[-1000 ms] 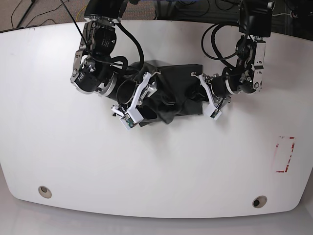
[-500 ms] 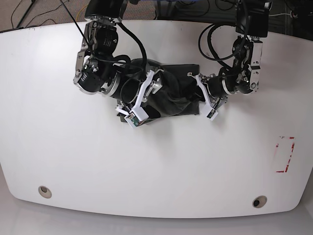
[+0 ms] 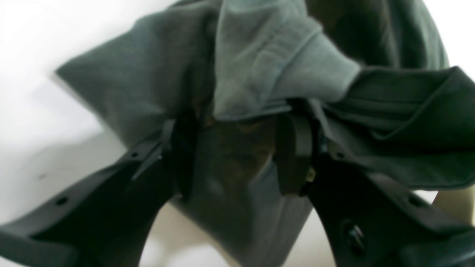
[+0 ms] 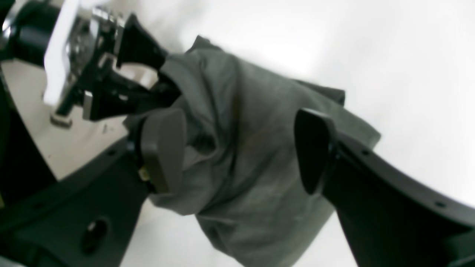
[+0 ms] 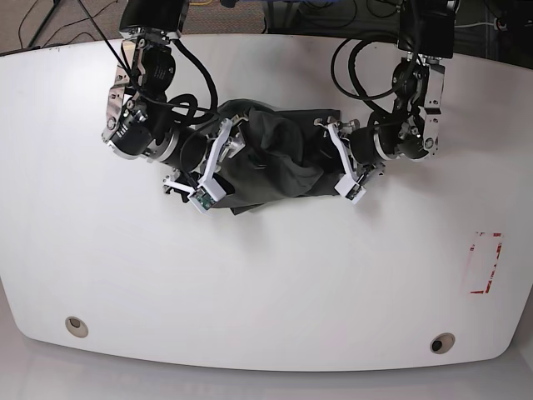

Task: Layout the t-shirt on the table in an organized manner, then fold the t-shirt properly
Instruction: 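Open the left gripper and lift it away from the shirt, then press and tuck the folded bundle with the right gripper to flatten it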

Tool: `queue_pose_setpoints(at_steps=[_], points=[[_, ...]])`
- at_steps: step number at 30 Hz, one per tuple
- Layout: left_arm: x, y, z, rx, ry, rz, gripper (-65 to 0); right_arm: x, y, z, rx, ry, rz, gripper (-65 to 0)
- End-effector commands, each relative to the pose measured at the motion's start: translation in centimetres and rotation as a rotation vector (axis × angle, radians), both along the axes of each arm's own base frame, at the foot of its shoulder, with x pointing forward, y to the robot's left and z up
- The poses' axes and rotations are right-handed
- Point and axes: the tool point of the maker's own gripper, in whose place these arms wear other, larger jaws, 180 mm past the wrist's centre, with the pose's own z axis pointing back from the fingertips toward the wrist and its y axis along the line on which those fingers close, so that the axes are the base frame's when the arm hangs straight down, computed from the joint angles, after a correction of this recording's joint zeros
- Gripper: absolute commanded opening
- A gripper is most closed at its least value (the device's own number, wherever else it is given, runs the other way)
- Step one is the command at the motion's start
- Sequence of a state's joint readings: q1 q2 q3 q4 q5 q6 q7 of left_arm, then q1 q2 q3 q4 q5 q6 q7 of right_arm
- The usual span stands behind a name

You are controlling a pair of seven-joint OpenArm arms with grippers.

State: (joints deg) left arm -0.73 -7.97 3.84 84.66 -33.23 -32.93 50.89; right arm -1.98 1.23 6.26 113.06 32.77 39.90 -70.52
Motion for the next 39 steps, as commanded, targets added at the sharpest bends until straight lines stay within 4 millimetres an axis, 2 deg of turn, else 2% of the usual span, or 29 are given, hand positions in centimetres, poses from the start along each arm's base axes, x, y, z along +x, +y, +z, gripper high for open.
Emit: queue_pose_setpoints(at_steps=[1,7,12,14,20,23,27,32,39], points=[[1.8,0.5,3.0,-0.052,-0.088,0.034,-32.6,0.8,0.5,1.7,0.036,-0.06,0.003,-22.2],[2.7,1.6,5.5,-0.107,-0.138,0.075,-32.6,1.1,0.5,1.9,0.035,-0.067,0.004,-21.9],[2.9,5.8,7.1,-0.075,-0.175,0.131,-32.6,1.3,0.6,2.1,0.039,-0.072,0.005,-21.4],[3.3,7.2,8.0,-0.078,-0.199,0.159,-32.6,1.1,1.3,1.8,0.042,-0.06,0.026,-21.2],[3.0,16.1,10.8,-0.034,-0.258,0.311,-32.9,0.9,4.6,1.7,0.087,-0.065,0.119,-21.2],[2.6,19.4,11.9,-0.011,-0.28,0.371,-32.9,0.9,6.3,1.6,0.123,-0.063,0.159,-21.2],[1.9,22.7,13.1,0.04,-0.296,0.412,-32.9,0.8,8.5,1.3,0.164,-0.058,0.212,-21.2],[0.7,25.0,13.4,0.08,-0.289,0.439,-32.9,0.6,11.4,1.3,0.21,-0.058,0.287,-21.2],[-0.7,26.4,12.8,0.102,-0.265,0.477,-32.9,0.9,13.6,0.7,0.248,-0.045,0.335,-21.7]])
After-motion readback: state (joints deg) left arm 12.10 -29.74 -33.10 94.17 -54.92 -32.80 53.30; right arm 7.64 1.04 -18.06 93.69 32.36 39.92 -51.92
